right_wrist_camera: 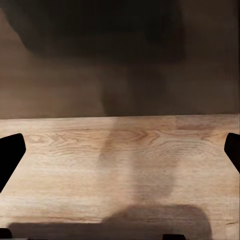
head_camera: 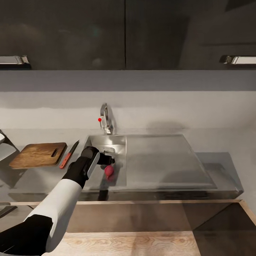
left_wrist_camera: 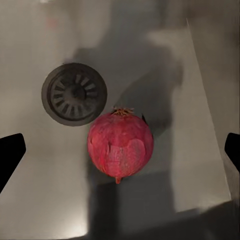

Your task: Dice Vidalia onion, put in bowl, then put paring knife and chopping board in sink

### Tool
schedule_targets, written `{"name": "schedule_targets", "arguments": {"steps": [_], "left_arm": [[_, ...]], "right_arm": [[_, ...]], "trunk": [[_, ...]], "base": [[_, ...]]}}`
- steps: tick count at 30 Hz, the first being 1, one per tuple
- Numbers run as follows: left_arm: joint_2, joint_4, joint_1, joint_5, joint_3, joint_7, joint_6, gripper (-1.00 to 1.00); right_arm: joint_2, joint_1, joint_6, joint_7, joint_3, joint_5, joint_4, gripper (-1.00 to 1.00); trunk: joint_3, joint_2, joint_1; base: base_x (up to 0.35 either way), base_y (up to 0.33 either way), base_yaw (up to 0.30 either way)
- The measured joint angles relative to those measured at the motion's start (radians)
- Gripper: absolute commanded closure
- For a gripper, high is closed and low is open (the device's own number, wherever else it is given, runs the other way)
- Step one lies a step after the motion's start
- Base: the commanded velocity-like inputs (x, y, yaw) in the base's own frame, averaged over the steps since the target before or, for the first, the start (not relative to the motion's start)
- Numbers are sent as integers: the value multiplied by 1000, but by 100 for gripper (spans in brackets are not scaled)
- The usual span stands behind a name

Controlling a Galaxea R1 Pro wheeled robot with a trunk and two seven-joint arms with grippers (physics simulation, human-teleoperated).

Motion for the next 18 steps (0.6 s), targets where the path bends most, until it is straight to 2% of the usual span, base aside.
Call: {"name": "schedule_targets", "arguments": {"steps": [3,9,18], "left_arm": [[0,15,0,0,0,0,-3,-100],[0,68,0,0,0,0,-62,-100],[0,86,0,0,1,0,-73,-100]], "right_arm": [[0,0,0,0,0,0,0,-100],[0,0,0,0,0,0,0,-100],[0,0,0,0,0,0,0,-100]], "trunk": [[0,0,0],[-5,0,0],[-19,0,0]], "base": [[19,-13,0],[3,-2,0],[2,0,0]]}}
